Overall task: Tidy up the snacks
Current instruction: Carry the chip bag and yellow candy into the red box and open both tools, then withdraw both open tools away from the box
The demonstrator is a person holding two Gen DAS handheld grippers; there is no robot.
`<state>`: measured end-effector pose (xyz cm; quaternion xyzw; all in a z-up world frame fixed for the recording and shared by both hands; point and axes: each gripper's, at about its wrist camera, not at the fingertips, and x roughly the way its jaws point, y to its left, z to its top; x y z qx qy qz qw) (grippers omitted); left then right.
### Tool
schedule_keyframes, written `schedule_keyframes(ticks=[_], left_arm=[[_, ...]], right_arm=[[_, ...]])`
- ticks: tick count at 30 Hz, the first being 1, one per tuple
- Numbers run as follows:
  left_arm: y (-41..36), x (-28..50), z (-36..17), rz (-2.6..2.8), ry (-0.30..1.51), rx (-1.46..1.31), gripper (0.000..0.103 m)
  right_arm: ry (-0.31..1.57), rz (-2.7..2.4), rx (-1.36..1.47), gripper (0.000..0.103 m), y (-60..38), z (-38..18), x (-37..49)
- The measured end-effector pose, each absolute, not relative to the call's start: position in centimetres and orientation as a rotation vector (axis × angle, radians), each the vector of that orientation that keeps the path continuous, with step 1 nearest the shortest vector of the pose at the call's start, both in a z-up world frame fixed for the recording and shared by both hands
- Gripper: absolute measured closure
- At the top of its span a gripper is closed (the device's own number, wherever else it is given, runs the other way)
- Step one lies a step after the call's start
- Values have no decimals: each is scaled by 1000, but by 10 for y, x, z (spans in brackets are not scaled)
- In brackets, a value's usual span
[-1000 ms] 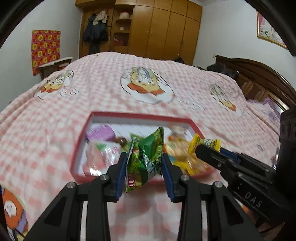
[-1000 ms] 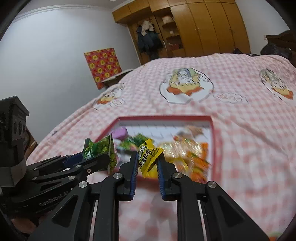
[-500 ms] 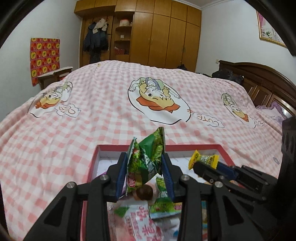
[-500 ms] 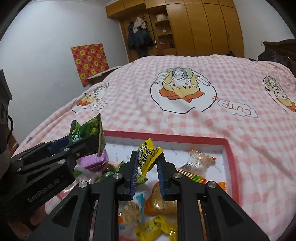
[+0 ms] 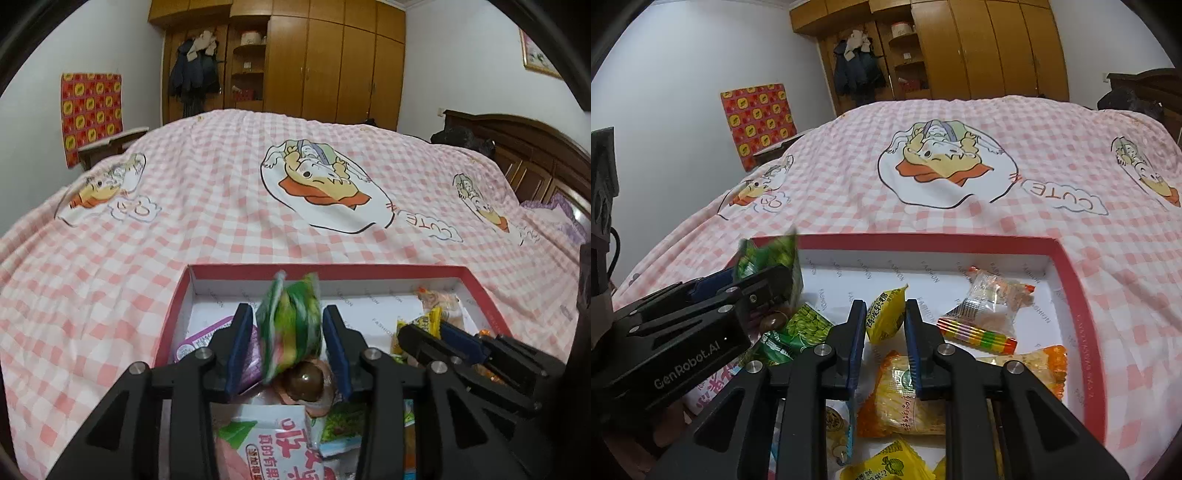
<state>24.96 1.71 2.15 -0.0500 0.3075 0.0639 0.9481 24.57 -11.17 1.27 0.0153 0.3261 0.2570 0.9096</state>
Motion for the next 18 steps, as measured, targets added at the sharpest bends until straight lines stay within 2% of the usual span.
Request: schedule_keyframes(ticks=[5, 12, 14, 18], left_arm=[[11, 248, 22, 132, 623, -71, 58], [13, 247, 22, 147, 617, -56, 45], [15, 247, 22, 156, 623, -55, 42], [22, 243, 23, 184, 642, -64, 32]], right_arm=[[646, 536, 15, 79, -110, 17, 241], [645, 538, 30, 78, -114, 16, 242], [646, 528, 22, 75, -114, 16, 241], [638, 497, -4, 61, -114, 18, 237]])
